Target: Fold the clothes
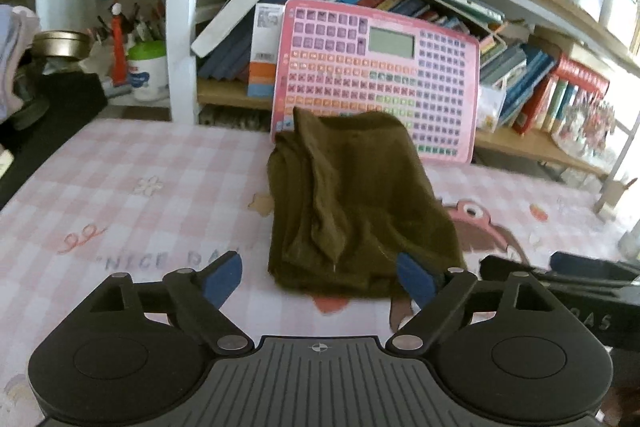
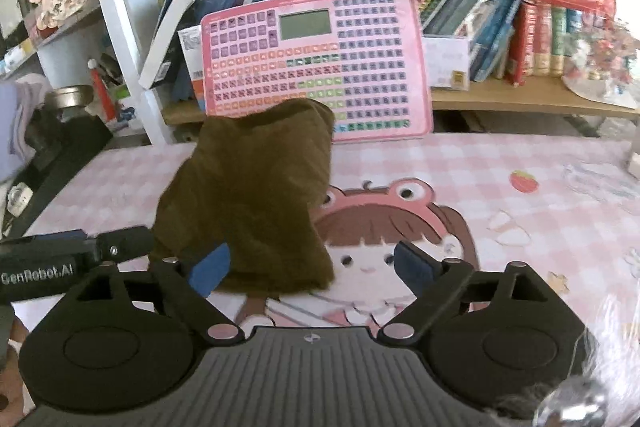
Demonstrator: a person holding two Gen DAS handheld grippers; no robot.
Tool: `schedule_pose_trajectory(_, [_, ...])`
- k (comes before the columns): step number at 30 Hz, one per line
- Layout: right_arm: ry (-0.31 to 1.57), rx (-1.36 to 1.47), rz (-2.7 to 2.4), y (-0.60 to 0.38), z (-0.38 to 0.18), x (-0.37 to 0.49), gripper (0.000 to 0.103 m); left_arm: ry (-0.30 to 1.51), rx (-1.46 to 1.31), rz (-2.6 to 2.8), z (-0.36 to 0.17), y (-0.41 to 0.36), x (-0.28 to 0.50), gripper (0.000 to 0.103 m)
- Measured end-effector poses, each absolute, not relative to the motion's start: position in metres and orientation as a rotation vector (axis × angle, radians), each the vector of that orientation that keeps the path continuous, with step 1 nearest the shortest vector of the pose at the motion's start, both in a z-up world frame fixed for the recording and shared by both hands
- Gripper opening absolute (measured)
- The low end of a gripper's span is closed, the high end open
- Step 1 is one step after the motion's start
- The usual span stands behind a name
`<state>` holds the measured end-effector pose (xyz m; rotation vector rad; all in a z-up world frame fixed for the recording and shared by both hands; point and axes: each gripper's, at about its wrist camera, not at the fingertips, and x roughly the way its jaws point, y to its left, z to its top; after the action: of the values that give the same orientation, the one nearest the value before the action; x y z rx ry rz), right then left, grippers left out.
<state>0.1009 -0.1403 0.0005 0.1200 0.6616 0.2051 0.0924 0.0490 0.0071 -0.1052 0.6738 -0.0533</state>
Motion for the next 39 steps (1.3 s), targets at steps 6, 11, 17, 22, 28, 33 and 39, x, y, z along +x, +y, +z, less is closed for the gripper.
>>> schedule_pose_trajectory(6, [0.680,0.096,0.184,-0.147,-0.005,0.074,0.091,0.679,-0.072,-0.014,0.002,0.038,0.066,0.093])
schedule_pose_trajectory(11, [0.694,0.081,0.174,-0.150,-0.009,0.062,0.091,0.680,-0.056,0.010,0.002,0.034,0.056,0.098])
schedule_pose_trajectory(17, [0.695,0.063,0.177,-0.150,-0.010,0.054,0.091,0.675,-0.027,0.041,0.002,0.030,0.048,0.102])
schedule_pose_trajectory(22, [0.701,0.057,0.173,-0.150,-0.011,0.051,0.091,0.677,-0.015,0.055,0.001,0.029,0.045,0.103])
schedule_pose_trajectory(28, [0.703,0.048,0.171,-0.150,-0.010,0.050,0.091,0.669,-0.020,0.056,0.002,0.029,0.043,0.103])
schedule_pose_trajectory(33, [0.710,0.041,0.170,-0.149,-0.011,0.050,0.091,0.671,-0.022,0.055,0.003,0.029,0.042,0.103])
schedule_pose_trajectory(39, [0.717,0.039,0.167,-0.149,-0.011,0.050,0.091,0.674,-0.023,0.051,0.002,0.029,0.043,0.103])
